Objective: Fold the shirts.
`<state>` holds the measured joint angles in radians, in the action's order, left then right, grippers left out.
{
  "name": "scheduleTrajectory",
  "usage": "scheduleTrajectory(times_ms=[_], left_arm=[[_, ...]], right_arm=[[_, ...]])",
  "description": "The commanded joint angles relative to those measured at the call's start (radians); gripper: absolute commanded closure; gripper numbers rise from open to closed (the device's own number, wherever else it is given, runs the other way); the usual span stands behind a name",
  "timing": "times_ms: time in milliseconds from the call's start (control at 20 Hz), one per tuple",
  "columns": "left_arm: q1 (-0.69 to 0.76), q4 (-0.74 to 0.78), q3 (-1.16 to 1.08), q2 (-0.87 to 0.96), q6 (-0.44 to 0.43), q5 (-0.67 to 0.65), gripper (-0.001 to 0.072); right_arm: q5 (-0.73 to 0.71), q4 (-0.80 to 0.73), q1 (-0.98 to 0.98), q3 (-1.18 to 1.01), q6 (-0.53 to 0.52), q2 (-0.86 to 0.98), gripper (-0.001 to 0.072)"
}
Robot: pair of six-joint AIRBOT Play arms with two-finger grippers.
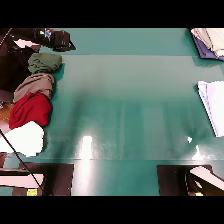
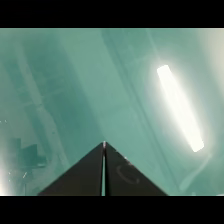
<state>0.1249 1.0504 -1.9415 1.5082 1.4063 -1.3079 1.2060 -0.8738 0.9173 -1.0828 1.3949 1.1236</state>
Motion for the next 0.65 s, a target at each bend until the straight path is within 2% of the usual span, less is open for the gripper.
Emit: scheduleTrajectory(times_ms=[0, 50, 100, 350, 600], left_arm=[[0.0, -0.001, 0.0, 0.0, 0.0, 0.018, 0.0682], [0.0, -0.001, 0.0, 0.0, 0.0, 0.018, 0.0682], [0.0, -0.001, 0.0, 0.0, 0.0, 0.018, 0.0682], [0.0, -0.002, 0.0, 0.0, 0.0, 0.018, 0.0682], [0.0, -0.002, 0.0, 0.0, 0.0, 0.018, 0.0682]], right_arm=[[0.026, 0.114, -0.241, -0.016, -0.018, -0.032, 0.0487], [0.019, 0.114, -0.322, -0.017, -0.019, -0.042, 0.0626], [0.012, 0.114, -0.393, -0.017, -0.023, -0.053, 0.0698], [-0.072, 0.113, -0.65, -0.017, -0.029, -0.107, 0.0698], [-0.079, 0.114, -0.699, -0.017, -0.027, -0.142, 0.0698]])
